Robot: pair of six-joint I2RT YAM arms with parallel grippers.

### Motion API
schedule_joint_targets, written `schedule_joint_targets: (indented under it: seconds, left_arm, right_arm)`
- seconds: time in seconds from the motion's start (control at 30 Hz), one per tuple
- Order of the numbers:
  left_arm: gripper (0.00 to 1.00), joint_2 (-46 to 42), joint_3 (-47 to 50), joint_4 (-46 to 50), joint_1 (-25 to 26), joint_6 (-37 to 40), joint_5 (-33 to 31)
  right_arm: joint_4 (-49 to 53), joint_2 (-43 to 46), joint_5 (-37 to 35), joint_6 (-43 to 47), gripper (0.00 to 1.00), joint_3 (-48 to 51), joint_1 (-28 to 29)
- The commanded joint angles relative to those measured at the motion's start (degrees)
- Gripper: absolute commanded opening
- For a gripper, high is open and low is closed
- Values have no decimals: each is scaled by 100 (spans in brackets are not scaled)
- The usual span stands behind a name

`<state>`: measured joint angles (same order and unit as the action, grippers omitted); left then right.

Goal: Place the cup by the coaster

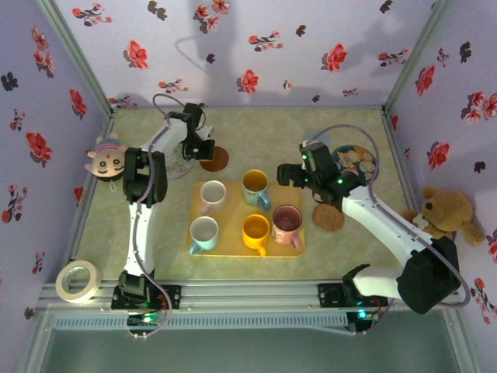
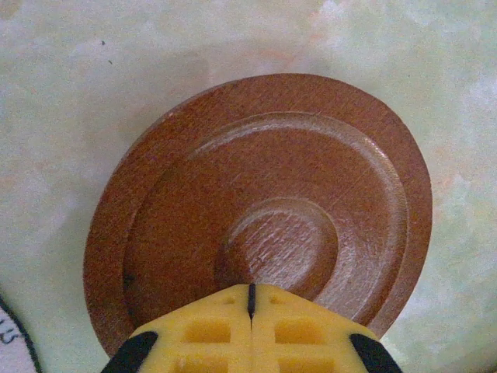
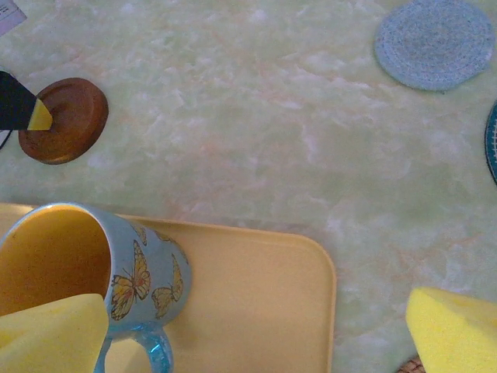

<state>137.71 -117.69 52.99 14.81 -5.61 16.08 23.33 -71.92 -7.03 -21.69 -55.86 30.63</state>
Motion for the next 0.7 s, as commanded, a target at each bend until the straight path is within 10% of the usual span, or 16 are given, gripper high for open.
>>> schedule_joint_targets:
  seconds: [0.0,0.67]
  left_arm:
    - [3,1,106,213,-127,178,-148]
    - [40,-1299,-178,-8,39,156,715]
  right_arm:
    - [-105,-52,75,-113,100,-206,-22]
    - [1068,-157,-9,-32,99,-1085,-113]
